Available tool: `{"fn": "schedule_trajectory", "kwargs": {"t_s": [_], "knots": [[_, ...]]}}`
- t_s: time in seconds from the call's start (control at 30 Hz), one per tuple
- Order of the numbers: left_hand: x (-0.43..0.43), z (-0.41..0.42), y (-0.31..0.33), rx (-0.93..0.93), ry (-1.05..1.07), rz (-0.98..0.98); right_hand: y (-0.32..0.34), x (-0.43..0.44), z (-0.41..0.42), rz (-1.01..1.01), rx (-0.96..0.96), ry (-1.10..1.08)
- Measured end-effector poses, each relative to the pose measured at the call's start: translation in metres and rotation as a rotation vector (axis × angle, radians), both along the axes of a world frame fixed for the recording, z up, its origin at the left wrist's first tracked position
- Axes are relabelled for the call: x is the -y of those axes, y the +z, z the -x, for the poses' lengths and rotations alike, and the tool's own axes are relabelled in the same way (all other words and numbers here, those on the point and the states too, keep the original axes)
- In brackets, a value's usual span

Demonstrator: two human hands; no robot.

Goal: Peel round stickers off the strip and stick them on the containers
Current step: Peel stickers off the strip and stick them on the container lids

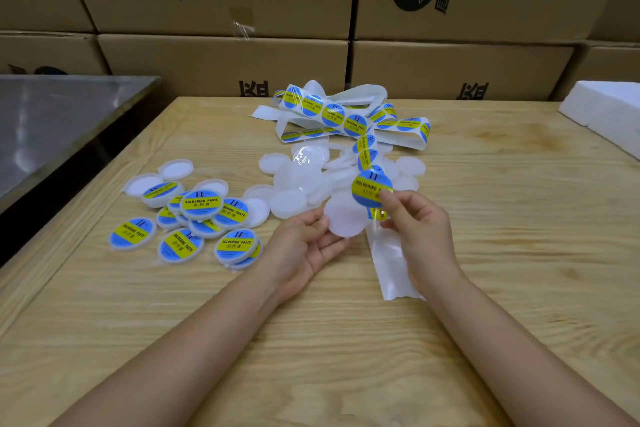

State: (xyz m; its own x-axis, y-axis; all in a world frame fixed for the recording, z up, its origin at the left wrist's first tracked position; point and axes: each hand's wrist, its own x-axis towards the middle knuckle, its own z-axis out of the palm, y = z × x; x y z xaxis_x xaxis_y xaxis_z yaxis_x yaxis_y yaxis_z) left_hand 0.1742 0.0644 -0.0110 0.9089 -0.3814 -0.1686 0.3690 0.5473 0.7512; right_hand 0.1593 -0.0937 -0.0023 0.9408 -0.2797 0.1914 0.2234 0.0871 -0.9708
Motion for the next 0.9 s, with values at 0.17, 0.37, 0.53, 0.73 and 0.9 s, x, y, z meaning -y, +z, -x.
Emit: {"fn": "schedule_trajectory", "kwargs": {"t_s": [0.17,0.37,0.53,0.73,0.9], "knots": [[0.0004,0.0019,0.0002,0.034,-0.027,-0.02,-0.0044,-0.0039,0.0003,0.058,-0.112,0.083],[0.0007,0.0023,0.0004,0.053,-0.034,-0.049,-0.0052,-0.0006,0.0017,0.148,-0.153,0.136],[0.0009,0.0025,0.0008,0.065,-0.036,-0.044,-0.0055,-0.0011,0.002,0.213,-0.157,0.123],[0.0017,0.0023,-0.0011,0.082,-0.028,-0.068,-0.0045,-0.0019,0.0019,0.285,-0.166,0.096],[0.0025,0.0036,-0.0025,0.112,-0.016,-0.115,-0.0046,-0.0008,0.003,0.285,-0.181,0.105]]}}
